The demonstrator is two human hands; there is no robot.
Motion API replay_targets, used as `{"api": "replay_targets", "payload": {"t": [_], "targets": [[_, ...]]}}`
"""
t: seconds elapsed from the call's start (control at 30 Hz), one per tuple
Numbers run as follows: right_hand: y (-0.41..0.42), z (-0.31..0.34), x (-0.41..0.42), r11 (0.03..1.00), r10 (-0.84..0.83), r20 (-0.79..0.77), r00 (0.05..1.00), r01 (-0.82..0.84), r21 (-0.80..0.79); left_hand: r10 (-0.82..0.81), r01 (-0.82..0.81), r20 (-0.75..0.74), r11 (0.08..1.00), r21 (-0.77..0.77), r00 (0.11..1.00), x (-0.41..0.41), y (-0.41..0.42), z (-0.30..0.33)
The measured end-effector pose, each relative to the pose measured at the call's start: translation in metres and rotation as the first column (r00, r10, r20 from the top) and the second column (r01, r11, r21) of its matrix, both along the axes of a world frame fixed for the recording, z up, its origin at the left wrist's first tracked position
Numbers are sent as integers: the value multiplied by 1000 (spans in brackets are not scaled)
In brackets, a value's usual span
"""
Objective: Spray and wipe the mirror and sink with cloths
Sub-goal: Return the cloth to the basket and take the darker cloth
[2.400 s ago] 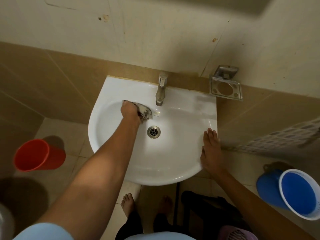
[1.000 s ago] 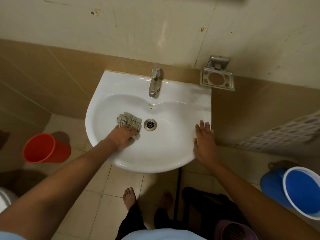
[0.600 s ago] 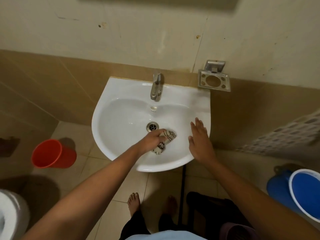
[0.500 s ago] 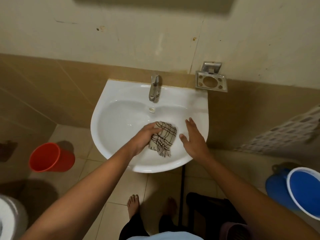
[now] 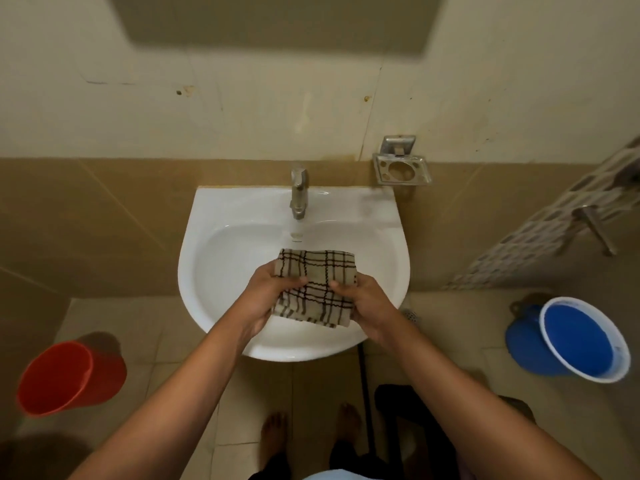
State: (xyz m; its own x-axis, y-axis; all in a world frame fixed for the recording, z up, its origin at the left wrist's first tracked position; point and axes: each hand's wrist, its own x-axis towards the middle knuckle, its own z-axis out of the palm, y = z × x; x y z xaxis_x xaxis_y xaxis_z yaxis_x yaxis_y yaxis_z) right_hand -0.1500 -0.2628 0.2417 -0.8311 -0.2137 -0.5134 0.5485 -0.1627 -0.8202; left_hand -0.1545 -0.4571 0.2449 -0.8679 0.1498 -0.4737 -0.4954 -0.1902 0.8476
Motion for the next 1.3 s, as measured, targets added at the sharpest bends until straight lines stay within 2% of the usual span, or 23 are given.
{"api": "replay_targets", "payload": {"t": [0.13,0.33,0.4,0.47,0.53,0.6,0.7,0.77,0.83,0.87,0.93,0.97,1.0,1.13,1.23,1.3], "targets": [[-12,-1,15,973,-70,-101,992,90,215,5,3,34,972,-234,999,0,-4,-12],[-16,4,48,893,-314,-107,943,332,305,-127,101,-55,934,-343,990,6,24,-13],[-6,10,58,874,-391,-118,913,408,263,-159,142,-31,942,-304,987,9,39,-9],[8,17,71,862,-452,-109,885,465,203,-224,228,46,958,-172,974,8,52,-8],[24,23,85,850,-496,-85,864,503,158,-340,345,85,937,-57,937,8,65,-6],[42,27,100,831,-542,-72,837,547,104,-411,418,108,907,-49,905,11,87,-4],[64,34,120,790,-607,-83,790,612,42,-376,376,37,905,-200,926,23,124,-7],[82,36,137,756,-648,-90,756,653,47,-398,305,-135,844,-442,907,35,152,-10],[102,36,156,723,-686,-85,722,690,31,-438,272,-199,792,-546,876,51,180,-7],[111,36,164,709,-702,-81,707,705,12,-448,323,-170,815,-481,878,57,192,-5],[135,34,183,680,-732,-63,678,732,-28,-508,502,7,848,-169,861,74,223,0],[150,31,194,667,-745,-54,665,744,-36,-564,567,58,823,-42,824,82,238,1],[164,29,205,656,-755,-43,655,754,-38,-614,616,74,788,5,786,89,252,2],[225,18,247,597,-799,-53,599,801,48,-628,630,43,776,-44,777,117,306,6],[265,6,273,514,-824,-128,552,823,240,-650,649,11,757,-80,760,140,349,7],[284,-2,291,406,-835,-205,511,823,398,-660,655,-7,748,-107,751,154,374,5]]}}
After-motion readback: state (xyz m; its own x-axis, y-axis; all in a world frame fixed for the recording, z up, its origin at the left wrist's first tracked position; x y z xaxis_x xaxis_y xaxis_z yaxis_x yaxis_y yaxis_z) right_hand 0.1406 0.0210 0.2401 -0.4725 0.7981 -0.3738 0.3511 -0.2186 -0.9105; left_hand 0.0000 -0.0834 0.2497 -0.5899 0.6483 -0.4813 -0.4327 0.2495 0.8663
